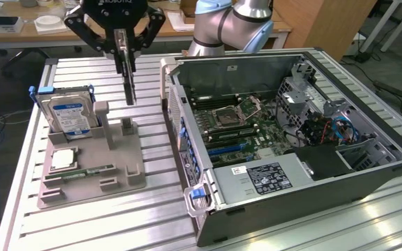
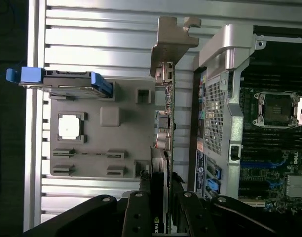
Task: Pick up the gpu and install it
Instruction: 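Pick up the gpu and move the gpu toward the slot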
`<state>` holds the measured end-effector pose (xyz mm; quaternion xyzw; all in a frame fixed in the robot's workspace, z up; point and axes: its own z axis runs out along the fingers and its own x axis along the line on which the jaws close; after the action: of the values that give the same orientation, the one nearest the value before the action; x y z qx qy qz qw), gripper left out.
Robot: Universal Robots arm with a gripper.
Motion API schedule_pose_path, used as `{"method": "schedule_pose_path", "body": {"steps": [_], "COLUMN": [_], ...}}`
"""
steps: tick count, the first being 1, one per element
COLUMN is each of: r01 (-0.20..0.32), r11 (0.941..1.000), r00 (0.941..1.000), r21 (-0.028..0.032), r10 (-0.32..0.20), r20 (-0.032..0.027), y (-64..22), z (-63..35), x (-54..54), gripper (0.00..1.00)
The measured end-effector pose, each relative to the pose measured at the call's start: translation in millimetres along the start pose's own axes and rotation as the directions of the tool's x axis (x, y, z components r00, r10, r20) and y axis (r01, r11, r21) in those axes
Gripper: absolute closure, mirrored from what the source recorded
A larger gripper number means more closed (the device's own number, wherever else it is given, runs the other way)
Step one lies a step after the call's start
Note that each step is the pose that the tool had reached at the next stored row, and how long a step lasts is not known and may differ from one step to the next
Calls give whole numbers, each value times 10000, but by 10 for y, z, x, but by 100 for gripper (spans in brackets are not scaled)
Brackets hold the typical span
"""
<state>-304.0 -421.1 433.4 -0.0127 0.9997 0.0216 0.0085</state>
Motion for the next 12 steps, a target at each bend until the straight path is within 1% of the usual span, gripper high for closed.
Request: {"method": "schedule_pose_path", "body": {"steps": [3,5,9,12], "r01": [-45,-53,-54,-52], "r11": [10000,10000,10000,10000], "r00": [10000,10000,10000,10000], "r21": [2,6,9,76], "r10": [45,53,54,51], "r20": [2,2,8,40], "y": [-1,-3,-7,-9], "z": [2,5,29,53], "x": [-49,-105,-285,-397], "gripper": [74,74,74,74]}}
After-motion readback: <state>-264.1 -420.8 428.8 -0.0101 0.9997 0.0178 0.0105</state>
